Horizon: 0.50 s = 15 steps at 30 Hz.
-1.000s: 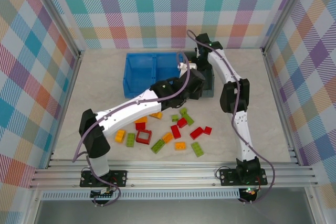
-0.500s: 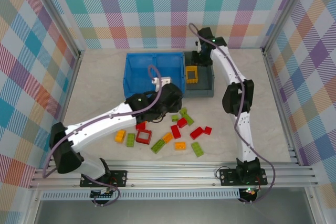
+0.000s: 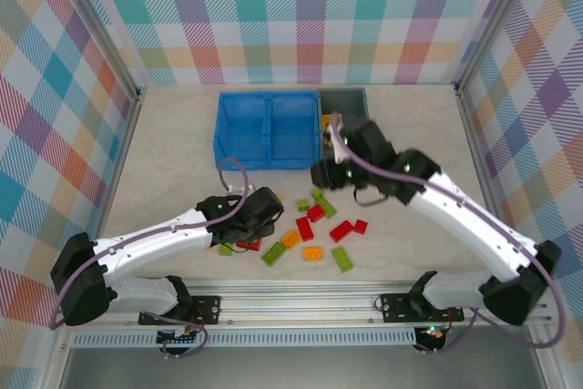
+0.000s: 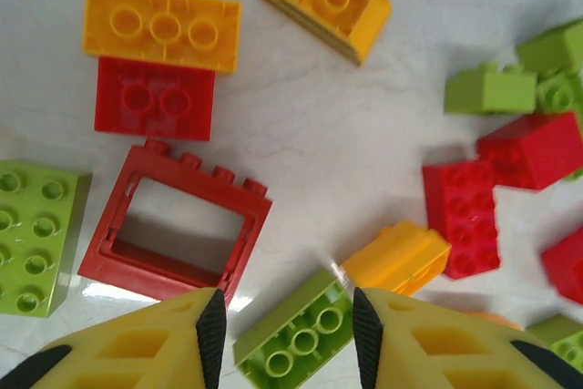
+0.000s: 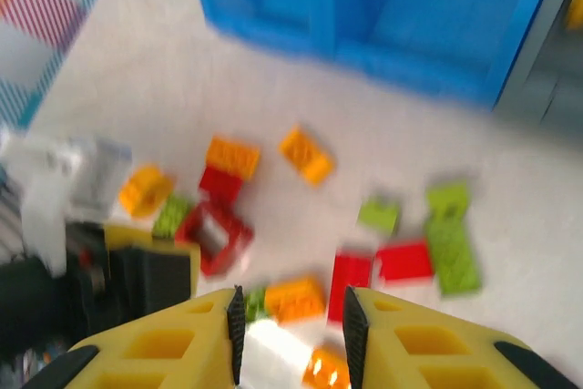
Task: Sort the legos into containers by color
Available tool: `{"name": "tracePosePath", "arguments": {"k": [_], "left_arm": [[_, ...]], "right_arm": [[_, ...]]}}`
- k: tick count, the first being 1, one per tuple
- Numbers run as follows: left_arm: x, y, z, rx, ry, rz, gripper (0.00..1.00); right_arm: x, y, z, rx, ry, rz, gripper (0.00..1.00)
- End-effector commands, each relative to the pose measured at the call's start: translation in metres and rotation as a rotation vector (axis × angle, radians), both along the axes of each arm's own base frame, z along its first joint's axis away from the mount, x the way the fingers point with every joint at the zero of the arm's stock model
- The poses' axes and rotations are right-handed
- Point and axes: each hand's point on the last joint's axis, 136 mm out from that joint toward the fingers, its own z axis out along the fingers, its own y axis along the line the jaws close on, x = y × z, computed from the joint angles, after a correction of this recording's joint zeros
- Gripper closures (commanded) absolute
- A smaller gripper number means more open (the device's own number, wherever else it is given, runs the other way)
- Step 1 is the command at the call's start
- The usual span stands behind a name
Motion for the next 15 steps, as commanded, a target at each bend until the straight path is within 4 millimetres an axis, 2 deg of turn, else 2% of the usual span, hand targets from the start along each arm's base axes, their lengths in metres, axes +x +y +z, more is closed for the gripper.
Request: {"name": "tracePosePath", "arguments": {"k": [1, 4, 7, 11, 15], "left_arm": [[-0.01, 0.003, -0.014, 0.045, 0.046, -0.106, 0.59], [-0.008, 0.005, -0.023, 0.109, 0.042, -0.175, 0.6], [-0.004, -0.001, -0.035, 0.142, 0.054, -0.244, 0.62], [0.001, -0.005, -0.049, 0.169, 0.086, -0.29, 0.63], [0.006, 0.001, -0.06, 0.198, 0.111, -0.284, 0.64]], "right_arm": [[-0.035, 0.003, -0.032, 0.072, 0.123, -0.042, 0.64], [-0.064, 0.005, -0.051, 0.102, 0.172, -0.015, 0.64], [-0.08, 0.006, -0.058, 0.142, 0.202, 0.004, 0.64], [-0.098, 0.012, -0.049, 0.205, 0.202, 0.051, 0.61], [-0.112, 0.013, -0.042, 0.23, 0.167, 0.089, 0.55]]}}
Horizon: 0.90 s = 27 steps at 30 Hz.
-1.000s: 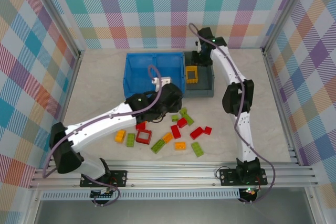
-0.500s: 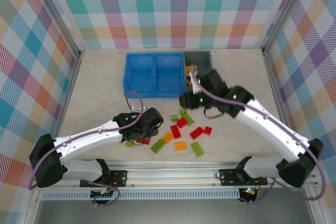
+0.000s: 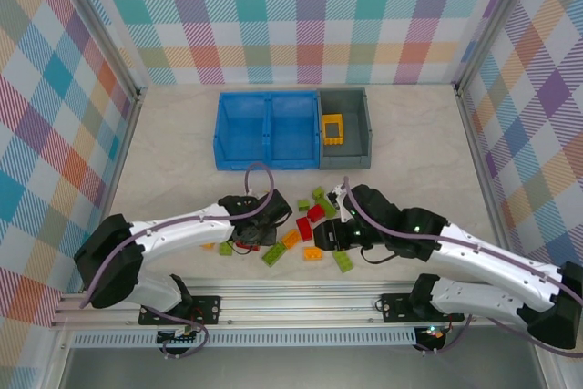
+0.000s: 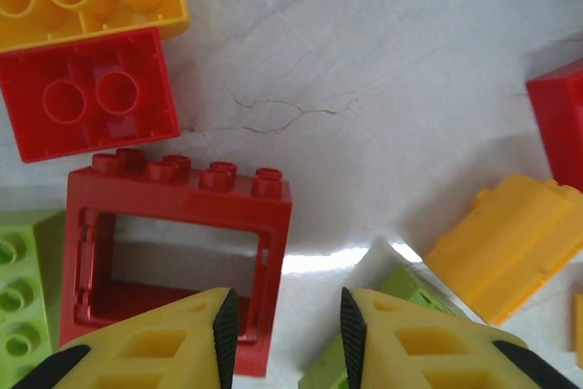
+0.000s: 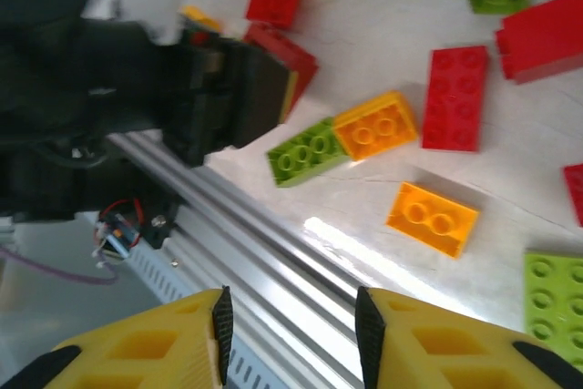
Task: Sort the legos into containers by color
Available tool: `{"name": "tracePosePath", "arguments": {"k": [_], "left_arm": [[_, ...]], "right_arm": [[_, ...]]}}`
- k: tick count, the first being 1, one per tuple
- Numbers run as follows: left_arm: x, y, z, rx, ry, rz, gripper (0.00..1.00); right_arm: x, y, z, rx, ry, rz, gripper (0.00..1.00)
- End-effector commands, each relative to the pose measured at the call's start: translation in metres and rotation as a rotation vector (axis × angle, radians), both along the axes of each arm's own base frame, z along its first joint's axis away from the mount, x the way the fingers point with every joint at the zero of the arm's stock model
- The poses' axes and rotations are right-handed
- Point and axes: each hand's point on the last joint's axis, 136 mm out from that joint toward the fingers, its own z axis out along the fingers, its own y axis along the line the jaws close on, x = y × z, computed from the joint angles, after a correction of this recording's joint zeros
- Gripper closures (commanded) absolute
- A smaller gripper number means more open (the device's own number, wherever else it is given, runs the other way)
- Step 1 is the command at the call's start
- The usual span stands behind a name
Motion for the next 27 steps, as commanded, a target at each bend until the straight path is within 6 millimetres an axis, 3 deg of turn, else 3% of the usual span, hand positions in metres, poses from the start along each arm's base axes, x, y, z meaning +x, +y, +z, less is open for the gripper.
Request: {"name": "tracePosePath", "arguments": {"k": [1, 6, 12, 17, 20, 23, 25, 27], "left_arm": [[0.004, 0.005, -0.009, 0.025, 0.015, -0.031, 0.65], [0.006, 0.006, -0.014, 0.04, 0.018, -0.044, 0.67], [0.004, 0.008, -0.027, 0.06, 0.041, -0.045, 0.76], [0.003, 0.01, -0.031, 0.07, 0.046, -0.04, 0.77], [0.005, 0.012, -0.03, 0.077, 0.034, -0.039, 0.83], [0.008, 0.01, -0.015, 0.057, 0.005, -0.035, 0.9], [0.01, 0.006, 0.006, 0.035, -0.021, -0.036, 0.92], [0.016, 0.001, 0.039, -0.007, -0.062, -0.033, 0.92]], "right_arm": [[-0.011, 0.009, 0.015, 0.087, -0.025, 0.012, 0.53], [-0.017, 0.009, 0.015, 0.121, -0.022, 0.011, 0.47], [-0.016, 0.01, 0.01, 0.109, -0.017, 0.003, 0.47], [-0.015, 0.01, 0.01, 0.092, -0.023, 0.003, 0.47], [-0.013, 0.011, 0.009, 0.09, -0.024, 0.0, 0.47], [-0.013, 0.011, 0.011, 0.089, -0.03, -0.001, 0.47], [-0.011, 0.011, 0.012, 0.083, -0.043, -0.003, 0.47], [-0.006, 0.012, 0.019, 0.074, -0.076, -0.002, 0.48]]}}
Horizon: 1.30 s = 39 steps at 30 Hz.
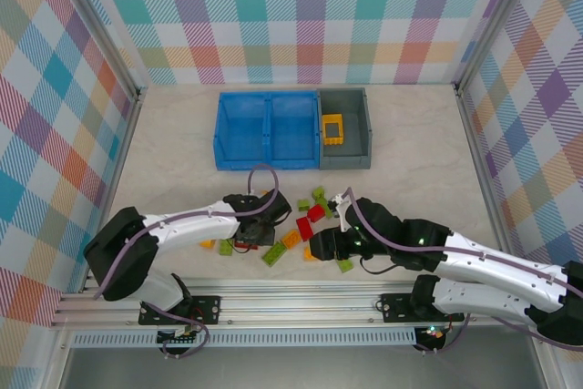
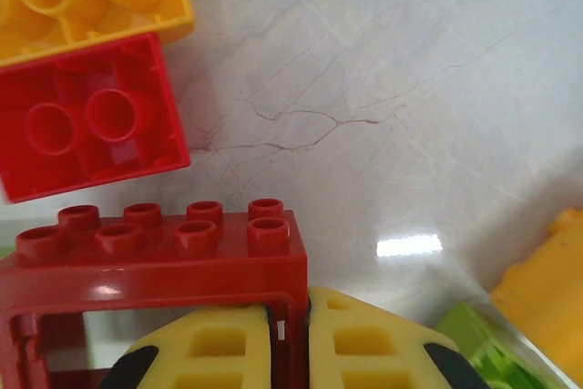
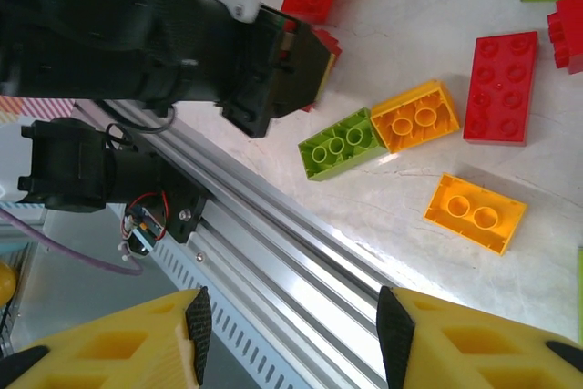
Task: Sort the legos into containers by color
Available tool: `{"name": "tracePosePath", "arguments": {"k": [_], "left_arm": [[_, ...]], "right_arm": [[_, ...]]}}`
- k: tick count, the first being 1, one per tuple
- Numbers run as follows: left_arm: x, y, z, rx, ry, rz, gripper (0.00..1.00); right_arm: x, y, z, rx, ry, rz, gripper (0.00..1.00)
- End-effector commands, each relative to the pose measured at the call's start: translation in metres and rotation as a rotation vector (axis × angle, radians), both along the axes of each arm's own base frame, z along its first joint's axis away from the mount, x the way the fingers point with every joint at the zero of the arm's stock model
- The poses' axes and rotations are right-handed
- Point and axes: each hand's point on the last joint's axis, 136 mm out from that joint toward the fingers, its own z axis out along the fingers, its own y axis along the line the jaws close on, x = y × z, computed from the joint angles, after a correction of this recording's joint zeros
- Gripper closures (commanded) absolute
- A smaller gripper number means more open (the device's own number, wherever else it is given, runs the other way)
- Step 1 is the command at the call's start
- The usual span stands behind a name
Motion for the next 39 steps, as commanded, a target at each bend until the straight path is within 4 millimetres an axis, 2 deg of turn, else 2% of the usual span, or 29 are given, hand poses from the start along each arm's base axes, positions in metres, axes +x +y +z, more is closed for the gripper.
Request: {"name": "tracePosePath", "arguments": {"k": [1, 4, 6, 10, 13, 15, 18, 21, 24, 30, 36, 39], "left_arm": [[0.016, -0.007, 0.066, -0.071, -0.105, 0.006, 0.92], [0.037, -0.011, 0.12, -0.147, -0.164, -0.005, 0.93], [0.063, -0.01, 0.148, -0.2, -0.187, -0.002, 0.93], [0.122, 0.006, 0.182, -0.229, -0.228, 0.018, 0.93], [0.17, 0.017, 0.191, -0.259, -0.261, 0.042, 0.93], [0.201, 0.024, 0.187, -0.254, -0.265, 0.051, 0.93], [0.24, 0.028, 0.174, -0.246, -0.276, 0.053, 0.92], [0.274, 0.035, 0.158, -0.206, -0.287, 0.052, 0.92], [0.302, 0.036, 0.138, -0.213, -0.272, 0.054, 0.93], [0.335, 0.041, 0.105, -0.15, -0.255, 0.062, 0.92], [0.354, 0.051, 0.074, -0.07, -0.251, 0.085, 0.92], [0.363, 0.057, 0.067, -0.041, -0.26, 0.105, 0.92]], "right_arm": [[0.009, 0.008, 0.024, 0.021, -0.08, 0.002, 0.48], [0.021, 0.016, 0.044, 0.021, -0.167, 0.007, 0.47], [0.033, 0.026, 0.062, 0.028, -0.244, 0.009, 0.47], [0.065, 0.049, 0.088, -0.001, -0.383, -0.021, 0.47], [0.09, 0.072, 0.109, -0.012, -0.474, -0.043, 0.46], [0.106, 0.088, 0.123, 0.005, -0.521, -0.059, 0.45], [0.129, 0.104, 0.133, -0.005, -0.569, -0.104, 0.44], [0.146, 0.117, 0.13, -0.032, -0.559, -0.127, 0.44], [0.153, 0.121, 0.124, -0.046, -0.541, -0.136, 0.45], [0.162, 0.117, 0.107, -0.043, -0.5, -0.146, 0.44], [0.167, 0.121, 0.099, -0.017, -0.511, -0.137, 0.45], [0.169, 0.123, 0.096, -0.016, -0.512, -0.131, 0.45]]}}
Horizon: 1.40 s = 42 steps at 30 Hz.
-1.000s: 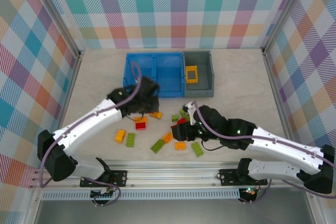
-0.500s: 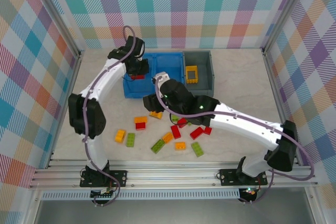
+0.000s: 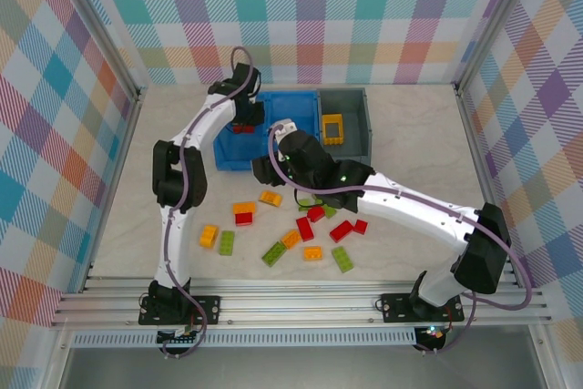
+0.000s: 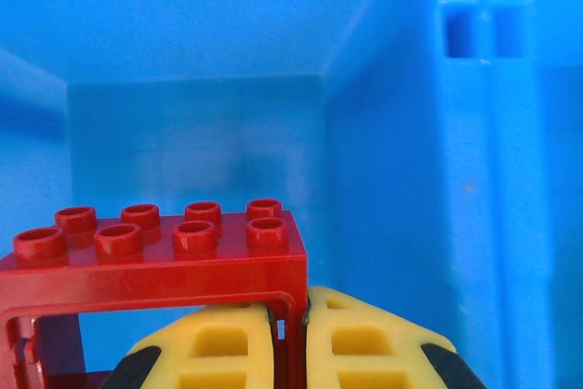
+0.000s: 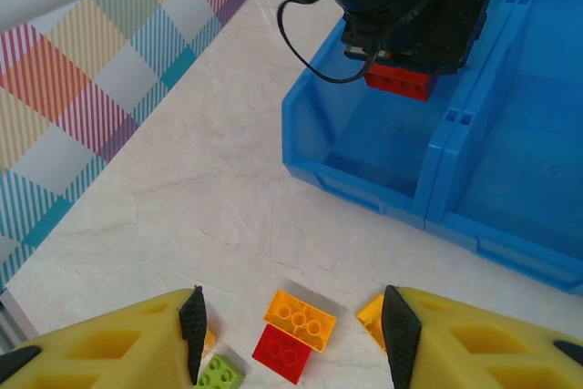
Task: Sort the legos into containers by color
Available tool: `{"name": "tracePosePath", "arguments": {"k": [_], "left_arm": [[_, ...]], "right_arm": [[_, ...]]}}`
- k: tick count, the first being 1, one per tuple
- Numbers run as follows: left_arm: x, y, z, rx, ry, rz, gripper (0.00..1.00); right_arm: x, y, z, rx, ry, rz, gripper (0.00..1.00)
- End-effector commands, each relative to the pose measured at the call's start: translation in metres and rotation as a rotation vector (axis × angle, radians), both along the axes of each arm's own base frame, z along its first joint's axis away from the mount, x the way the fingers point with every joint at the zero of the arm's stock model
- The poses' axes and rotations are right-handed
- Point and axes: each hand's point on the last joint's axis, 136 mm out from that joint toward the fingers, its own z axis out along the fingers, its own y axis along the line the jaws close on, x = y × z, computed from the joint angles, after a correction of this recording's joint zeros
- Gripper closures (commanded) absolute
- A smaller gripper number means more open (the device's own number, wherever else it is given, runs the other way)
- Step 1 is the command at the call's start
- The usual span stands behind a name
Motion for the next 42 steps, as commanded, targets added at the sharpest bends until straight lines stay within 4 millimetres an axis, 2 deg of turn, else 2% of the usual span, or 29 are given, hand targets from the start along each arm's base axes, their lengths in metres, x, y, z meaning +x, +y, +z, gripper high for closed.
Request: {"name": "tracePosePath", "arguments": {"k": [1, 8, 16, 18, 21, 23, 25, 28, 34, 38, 40, 42], "left_arm": [[0.02, 0.019, 0.001, 0.054, -0.046, 0.04, 0.92], [0.034, 0.025, -0.014, 0.098, -0.052, 0.052, 0.91], [0.04, 0.04, -0.033, 0.127, -0.034, 0.075, 0.88], [0.041, 0.039, -0.035, 0.118, -0.033, 0.072, 0.8], [0.04, 0.037, -0.033, 0.107, -0.027, 0.065, 0.61], [0.037, 0.035, -0.027, 0.092, -0.027, 0.062, 0.55], [0.035, 0.033, -0.017, 0.081, -0.035, 0.066, 0.53], [0.029, 0.028, 0.009, 0.058, -0.069, 0.061, 0.53], [0.001, 0.006, 0.09, -0.042, -0.172, 0.073, 0.52], [-0.041, -0.011, 0.142, -0.119, -0.241, 0.067, 0.49], [-0.071, -0.022, 0.161, -0.193, -0.257, 0.053, 0.46], [-0.112, -0.035, 0.179, -0.269, -0.269, 0.022, 0.44]], "right_arm": [[0.004, 0.009, 0.007, 0.045, -0.025, 0.021, 0.45], [0.007, 0.006, -0.007, 0.036, 0.016, 0.02, 0.45], [0.005, -0.003, -0.023, 0.026, 0.059, 0.016, 0.45], [0.003, -0.005, -0.026, 0.023, 0.068, 0.015, 0.45], [0.001, -0.008, -0.03, 0.015, 0.078, 0.012, 0.44], [0.0, -0.011, -0.031, 0.01, 0.083, 0.006, 0.44], [-0.002, -0.015, -0.03, 0.008, 0.082, 0.005, 0.44], [-0.004, -0.027, -0.028, -0.01, 0.084, -0.023, 0.44], [-0.004, -0.072, -0.032, -0.065, 0.128, -0.156, 0.44], [-0.015, -0.107, -0.047, -0.126, 0.219, -0.248, 0.45], [-0.025, -0.122, -0.056, -0.176, 0.277, -0.275, 0.44], [-0.046, -0.137, -0.074, -0.249, 0.376, -0.267, 0.44]]}}
